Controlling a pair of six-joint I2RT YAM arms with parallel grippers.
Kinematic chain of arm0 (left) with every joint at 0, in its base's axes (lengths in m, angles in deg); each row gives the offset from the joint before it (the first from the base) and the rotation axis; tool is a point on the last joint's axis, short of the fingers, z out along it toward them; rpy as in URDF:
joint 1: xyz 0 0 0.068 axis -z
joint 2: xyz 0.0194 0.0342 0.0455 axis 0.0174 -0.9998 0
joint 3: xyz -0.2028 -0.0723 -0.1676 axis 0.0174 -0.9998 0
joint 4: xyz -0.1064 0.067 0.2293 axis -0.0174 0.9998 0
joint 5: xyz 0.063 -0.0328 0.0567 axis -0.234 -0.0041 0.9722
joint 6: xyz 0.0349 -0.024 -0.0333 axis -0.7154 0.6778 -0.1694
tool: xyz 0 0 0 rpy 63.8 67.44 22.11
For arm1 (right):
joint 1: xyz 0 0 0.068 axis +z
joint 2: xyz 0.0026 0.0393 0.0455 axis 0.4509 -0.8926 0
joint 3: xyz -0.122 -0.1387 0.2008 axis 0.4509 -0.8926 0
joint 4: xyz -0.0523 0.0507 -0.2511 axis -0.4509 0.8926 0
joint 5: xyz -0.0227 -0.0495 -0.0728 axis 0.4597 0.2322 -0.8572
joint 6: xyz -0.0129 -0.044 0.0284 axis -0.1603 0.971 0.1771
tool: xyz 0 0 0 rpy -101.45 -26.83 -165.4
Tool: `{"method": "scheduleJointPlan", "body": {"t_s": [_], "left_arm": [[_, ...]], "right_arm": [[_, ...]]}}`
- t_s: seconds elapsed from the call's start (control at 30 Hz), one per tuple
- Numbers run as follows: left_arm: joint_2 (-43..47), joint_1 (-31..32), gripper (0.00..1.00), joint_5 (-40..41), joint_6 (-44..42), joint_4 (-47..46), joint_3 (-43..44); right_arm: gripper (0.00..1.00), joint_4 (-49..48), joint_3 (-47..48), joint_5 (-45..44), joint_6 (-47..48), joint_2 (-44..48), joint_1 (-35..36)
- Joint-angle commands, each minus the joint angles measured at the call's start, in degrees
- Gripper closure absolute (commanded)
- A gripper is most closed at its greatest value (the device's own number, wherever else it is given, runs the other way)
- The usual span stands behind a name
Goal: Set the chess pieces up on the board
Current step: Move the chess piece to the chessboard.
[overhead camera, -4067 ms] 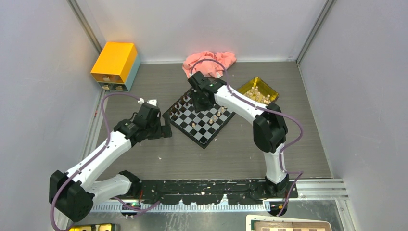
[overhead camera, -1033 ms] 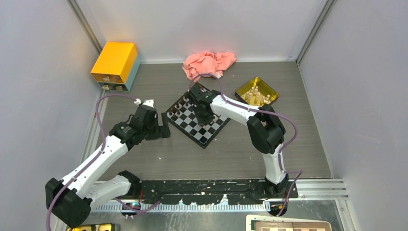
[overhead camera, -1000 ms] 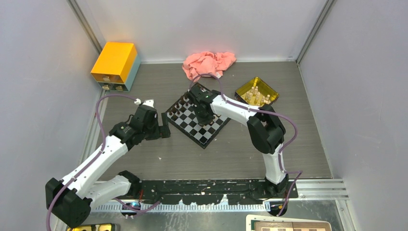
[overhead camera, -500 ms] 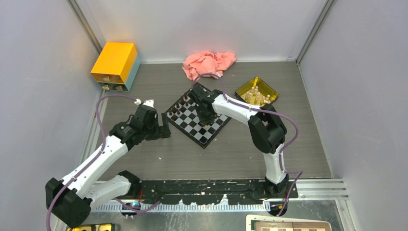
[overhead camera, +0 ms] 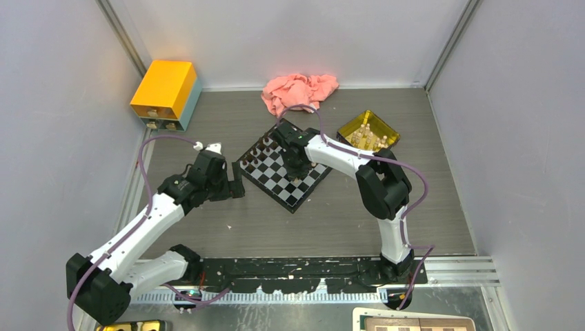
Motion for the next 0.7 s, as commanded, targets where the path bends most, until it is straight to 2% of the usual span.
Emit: {"method": "scheduleJointPlan", "body": {"t_s": [0.0,0.2,0.5,0.67], "left_arm": [[0.0,-0.3,0.0,-0.3,0.1,-1.0,1.0],[-0.4,-0.3,0.0,-0.4,0.1,-1.3,0.9],[-0.7,-0.3,0.0,-0.2,0.2,-1.9,0.8],[-1.0,-0.3,0.0,-0.1,0.3,-2.3,0.7]], "right_arm": [[0.69,-1.0,-0.2,0.2,-0.5,3.6,-0.3],[0.62,-0.9,0.2,0.3,-0.4,3.5,-0.3],[0.6,2.7,6.5,0.1,0.3,4.8,-0.3],[0.6,4.2,11.0,-3.8,0.4,6.7,-1.0]]}}
